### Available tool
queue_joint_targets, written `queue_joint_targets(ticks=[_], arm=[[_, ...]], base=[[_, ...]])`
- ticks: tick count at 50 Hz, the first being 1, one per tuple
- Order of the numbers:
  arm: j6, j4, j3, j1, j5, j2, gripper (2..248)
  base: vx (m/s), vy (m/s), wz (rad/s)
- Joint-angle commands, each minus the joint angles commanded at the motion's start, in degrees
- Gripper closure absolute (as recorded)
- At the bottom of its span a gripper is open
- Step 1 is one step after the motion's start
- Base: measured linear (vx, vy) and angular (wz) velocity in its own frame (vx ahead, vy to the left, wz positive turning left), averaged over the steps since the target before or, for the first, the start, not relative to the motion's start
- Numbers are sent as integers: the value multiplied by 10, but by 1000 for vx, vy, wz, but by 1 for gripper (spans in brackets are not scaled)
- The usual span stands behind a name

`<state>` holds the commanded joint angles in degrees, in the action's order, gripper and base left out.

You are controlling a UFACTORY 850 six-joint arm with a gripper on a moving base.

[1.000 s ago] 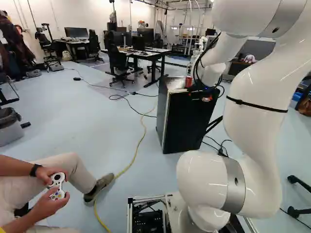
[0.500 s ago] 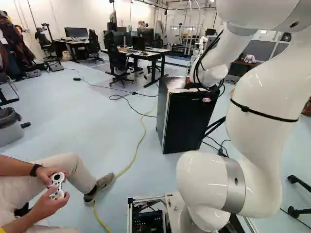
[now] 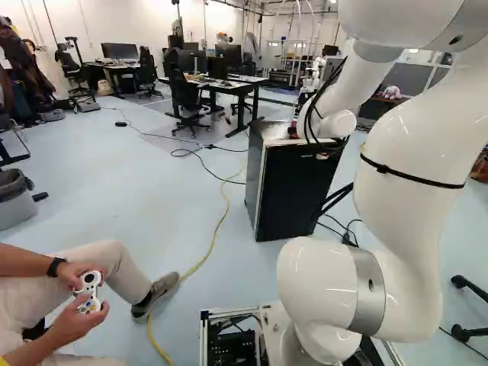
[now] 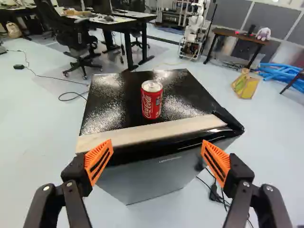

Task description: Grab a drink from the fridge

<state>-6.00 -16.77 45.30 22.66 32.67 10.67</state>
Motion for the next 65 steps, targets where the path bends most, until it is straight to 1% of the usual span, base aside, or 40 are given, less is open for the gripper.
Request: queue_joint_targets(ticks=[18,34,60,65], arm=[[0,-46,-1,0,108,22,3],[0,-83,-2,0,191,40,3],[0,-138,-6,0,318,68,3],[0,-135,-5,1,323,75,3]], base=[[0,0,0],[0,0,0],[0,0,0],[0,0,0]])
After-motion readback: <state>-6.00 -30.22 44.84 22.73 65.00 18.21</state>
